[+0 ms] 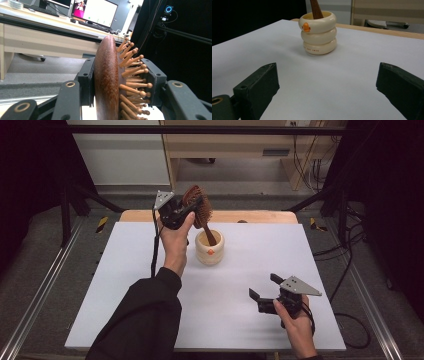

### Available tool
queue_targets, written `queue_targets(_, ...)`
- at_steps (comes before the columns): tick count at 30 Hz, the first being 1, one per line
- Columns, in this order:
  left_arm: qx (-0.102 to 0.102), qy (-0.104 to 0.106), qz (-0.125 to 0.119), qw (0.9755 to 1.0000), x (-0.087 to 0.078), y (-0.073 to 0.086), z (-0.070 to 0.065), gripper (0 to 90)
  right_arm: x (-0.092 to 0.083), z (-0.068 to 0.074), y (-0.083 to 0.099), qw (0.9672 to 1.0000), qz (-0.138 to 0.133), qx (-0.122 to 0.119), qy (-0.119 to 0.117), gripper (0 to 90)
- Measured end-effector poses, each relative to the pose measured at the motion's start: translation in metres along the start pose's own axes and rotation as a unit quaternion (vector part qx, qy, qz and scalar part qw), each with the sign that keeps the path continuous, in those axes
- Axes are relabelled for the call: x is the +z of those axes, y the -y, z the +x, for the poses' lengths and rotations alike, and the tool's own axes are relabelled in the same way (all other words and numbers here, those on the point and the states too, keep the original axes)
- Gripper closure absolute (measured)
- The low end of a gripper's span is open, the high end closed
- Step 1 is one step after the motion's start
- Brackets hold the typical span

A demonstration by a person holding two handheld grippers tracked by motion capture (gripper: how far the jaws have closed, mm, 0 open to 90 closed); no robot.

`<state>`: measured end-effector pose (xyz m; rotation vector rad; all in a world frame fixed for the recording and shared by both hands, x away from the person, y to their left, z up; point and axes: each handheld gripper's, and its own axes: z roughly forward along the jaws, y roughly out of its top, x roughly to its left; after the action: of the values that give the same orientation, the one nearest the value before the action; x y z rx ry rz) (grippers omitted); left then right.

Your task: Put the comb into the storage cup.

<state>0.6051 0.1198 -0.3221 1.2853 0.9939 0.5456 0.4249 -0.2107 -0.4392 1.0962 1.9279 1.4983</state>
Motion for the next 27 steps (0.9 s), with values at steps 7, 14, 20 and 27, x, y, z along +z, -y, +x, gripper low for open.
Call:
queue_targets(7, 0.0, -0.001, 0.003, 1.0, 0.001, 0.003, 0.0, 51.3, 0.0, 0.0, 0.0, 1.0, 0.0, 0.0, -0.001, 4.8)
queue_targets(14, 0.001, -0.002, 0.007, 1.0, 0.003, 0.005, 0.001, 51.3, 0.0, 0.0, 0.0, 1.0, -0.002, 0.005, -0.003, 4.7)
queue_targets(20, -0.001, -0.001, 0.009, 1.0, 0.003, 0.008, 0.001, 51.3, 0.0, 0.0, 0.0, 1.0, 0.001, 0.002, -0.003, 4.7)
queue_targets(27, 0.0, -0.001, 0.013, 0.9999, 0.003, 0.011, 0.002, 51.2, 0.001, 0.0, 0.001, 1.0, 0.001, 0.002, -0.003, 4.7)
